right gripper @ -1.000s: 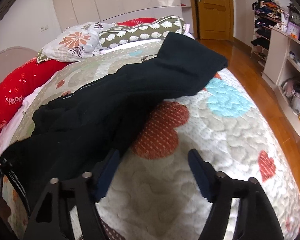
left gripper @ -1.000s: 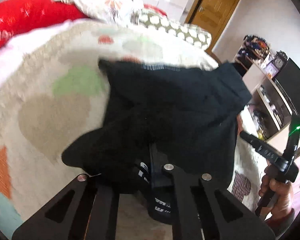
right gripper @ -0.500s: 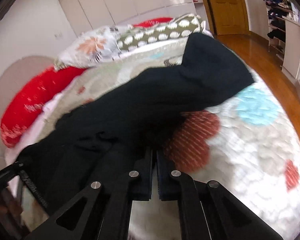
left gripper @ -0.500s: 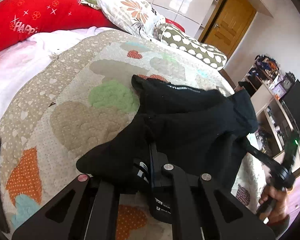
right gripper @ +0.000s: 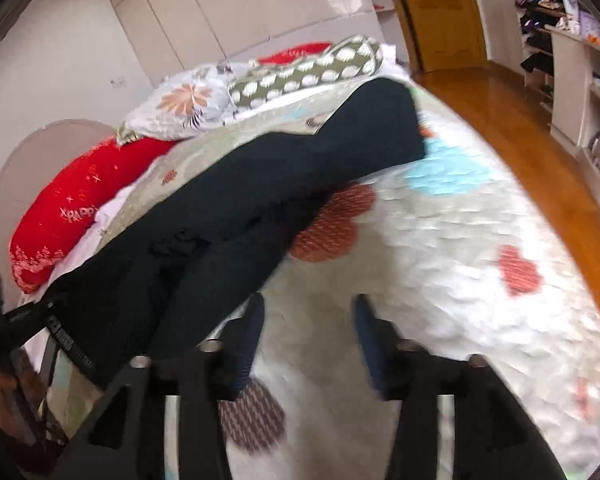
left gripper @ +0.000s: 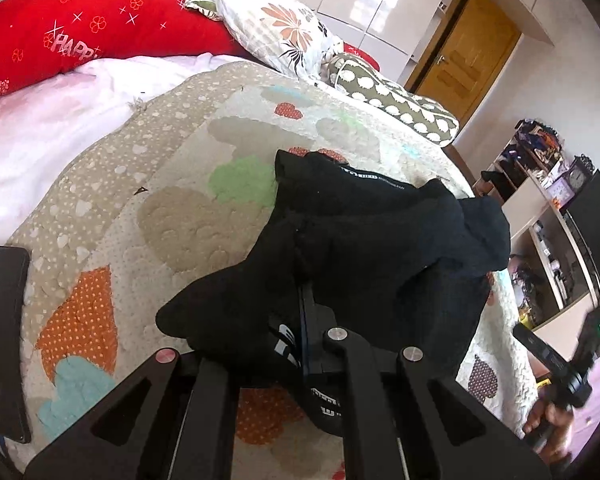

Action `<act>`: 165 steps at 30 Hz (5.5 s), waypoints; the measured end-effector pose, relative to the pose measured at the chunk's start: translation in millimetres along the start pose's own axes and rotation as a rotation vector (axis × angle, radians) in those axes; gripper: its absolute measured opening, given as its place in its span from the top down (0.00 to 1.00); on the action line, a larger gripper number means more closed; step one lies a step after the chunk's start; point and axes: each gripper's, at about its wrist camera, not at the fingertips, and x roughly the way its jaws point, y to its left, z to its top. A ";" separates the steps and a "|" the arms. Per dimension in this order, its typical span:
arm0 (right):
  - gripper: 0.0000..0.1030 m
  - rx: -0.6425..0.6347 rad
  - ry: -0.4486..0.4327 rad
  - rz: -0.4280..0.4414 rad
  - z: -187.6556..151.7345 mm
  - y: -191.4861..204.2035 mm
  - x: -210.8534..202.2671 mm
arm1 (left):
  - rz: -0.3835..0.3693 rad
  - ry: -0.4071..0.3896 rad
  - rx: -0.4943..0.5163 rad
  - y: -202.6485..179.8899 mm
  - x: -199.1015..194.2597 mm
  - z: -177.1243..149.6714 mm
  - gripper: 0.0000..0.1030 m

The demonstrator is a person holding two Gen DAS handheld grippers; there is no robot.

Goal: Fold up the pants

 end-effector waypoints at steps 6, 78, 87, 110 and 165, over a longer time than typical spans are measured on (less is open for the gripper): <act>0.54 0.092 -0.008 0.012 29.5 -8.6 52.4 | 0.011 0.009 -0.001 0.4 4.1 1.9 0.94; 0.58 -0.217 0.113 0.039 -48.2 43.8 -7.9 | 0.172 0.059 0.066 26.2 -7.4 -61.8 0.43; 0.42 -0.313 0.105 0.071 -5.8 63.0 4.7 | 0.119 0.060 0.067 36.7 -13.7 -36.0 0.28; 0.21 -0.588 0.191 0.001 170.0 76.4 198.7 | -0.073 0.273 0.368 -5.3 160.7 112.3 0.15; 0.93 -0.634 0.134 0.383 -114.7 201.6 9.7 | -0.136 0.142 0.281 12.1 2.5 -32.7 0.55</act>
